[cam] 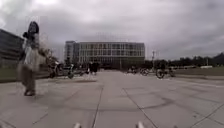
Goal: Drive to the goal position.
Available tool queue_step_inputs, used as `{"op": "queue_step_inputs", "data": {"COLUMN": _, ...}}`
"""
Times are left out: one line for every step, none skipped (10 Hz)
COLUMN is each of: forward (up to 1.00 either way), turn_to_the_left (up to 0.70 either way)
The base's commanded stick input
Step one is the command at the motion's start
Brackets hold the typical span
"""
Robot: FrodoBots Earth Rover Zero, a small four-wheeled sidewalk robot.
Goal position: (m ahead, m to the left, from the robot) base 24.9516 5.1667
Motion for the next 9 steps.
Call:
{"op": "queue_step_inputs", "data": {"forward": 0.45, "turn_to_the_left": 0.00}}
{"op": "queue_step_inputs", "data": {"forward": 0.45, "turn_to_the_left": 0.00}}
{"op": "queue_step_inputs", "data": {"forward": 0.45, "turn_to_the_left": 0.00}}
{"op": "queue_step_inputs", "data": {"forward": 0.45, "turn_to_the_left": 0.00}}
{"op": "queue_step_inputs", "data": {"forward": 0.45, "turn_to_the_left": 0.00}}
{"op": "queue_step_inputs", "data": {"forward": 0.45, "turn_to_the_left": 0.00}}
{"op": "queue_step_inputs", "data": {"forward": 0.45, "turn_to_the_left": 0.00}}
{"op": "queue_step_inputs", "data": {"forward": 0.45, "turn_to_the_left": 0.00}}
{"op": "queue_step_inputs", "data": {"forward": 0.45, "turn_to_the_left": 0.00}}
